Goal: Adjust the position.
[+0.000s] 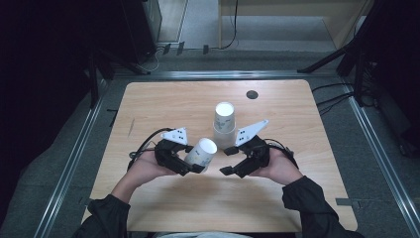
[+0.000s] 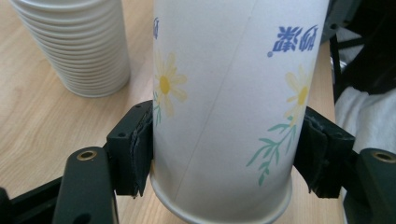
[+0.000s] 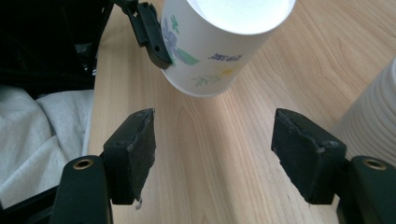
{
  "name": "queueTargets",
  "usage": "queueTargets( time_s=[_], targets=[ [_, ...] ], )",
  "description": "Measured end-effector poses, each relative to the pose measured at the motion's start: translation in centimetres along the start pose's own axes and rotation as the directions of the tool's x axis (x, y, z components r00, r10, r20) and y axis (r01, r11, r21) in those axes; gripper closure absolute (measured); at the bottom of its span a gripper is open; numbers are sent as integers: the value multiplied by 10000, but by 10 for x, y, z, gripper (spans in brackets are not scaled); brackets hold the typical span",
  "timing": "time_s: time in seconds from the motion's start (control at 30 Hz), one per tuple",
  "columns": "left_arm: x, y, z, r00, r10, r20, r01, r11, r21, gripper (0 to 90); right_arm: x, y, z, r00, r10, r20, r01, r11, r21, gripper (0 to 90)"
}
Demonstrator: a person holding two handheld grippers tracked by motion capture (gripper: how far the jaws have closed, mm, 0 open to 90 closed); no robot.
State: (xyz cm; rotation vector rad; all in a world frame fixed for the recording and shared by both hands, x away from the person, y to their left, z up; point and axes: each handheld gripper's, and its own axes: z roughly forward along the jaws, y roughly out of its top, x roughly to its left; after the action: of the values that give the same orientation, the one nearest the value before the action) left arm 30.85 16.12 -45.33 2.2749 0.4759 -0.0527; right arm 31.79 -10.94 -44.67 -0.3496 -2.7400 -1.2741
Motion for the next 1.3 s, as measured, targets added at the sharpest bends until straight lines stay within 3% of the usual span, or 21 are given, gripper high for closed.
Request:
queueTargets(
  time_s=[0.1,0.3,0.57,0.7,0.8,0.93,1.17,1.3],
  targets=[
    [0,4,4,9993,384,3,-383,9979,523,297,-1,-6,2,9999,133,95,-133,9999,-67,311],
    [3,9,12,9973,694,222,-716,9906,1167,297,3,-18,7,9995,218,217,-218,9998,31,311],
    [3,15,25,9908,1256,502,-1329,9733,1869,297,4,-29,9,9986,339,415,-337,9994,-58,308],
    [1,17,33,9855,1593,592,-1687,9592,2271,297,3,-33,9,9982,359,474,-354,9993,-123,302],
    [0,18,40,9826,1690,777,-1830,9531,2411,297,3,-35,9,9979,402,515,-396,9991,-139,294],
    [-4,19,49,9717,2217,817,-2361,9243,2997,296,3,-36,9,9981,380,488,-371,9991,-187,280],
    [-9,22,58,9606,2462,1289,-2754,9051,3240,297,5,-34,15,9995,129,282,-123,9997,-204,264],
    [-11,22,61,9568,2517,1459,-2867,9003,3275,295,8,-31,20,9998,-122,143,125,9998,-172,264]
  ],
)
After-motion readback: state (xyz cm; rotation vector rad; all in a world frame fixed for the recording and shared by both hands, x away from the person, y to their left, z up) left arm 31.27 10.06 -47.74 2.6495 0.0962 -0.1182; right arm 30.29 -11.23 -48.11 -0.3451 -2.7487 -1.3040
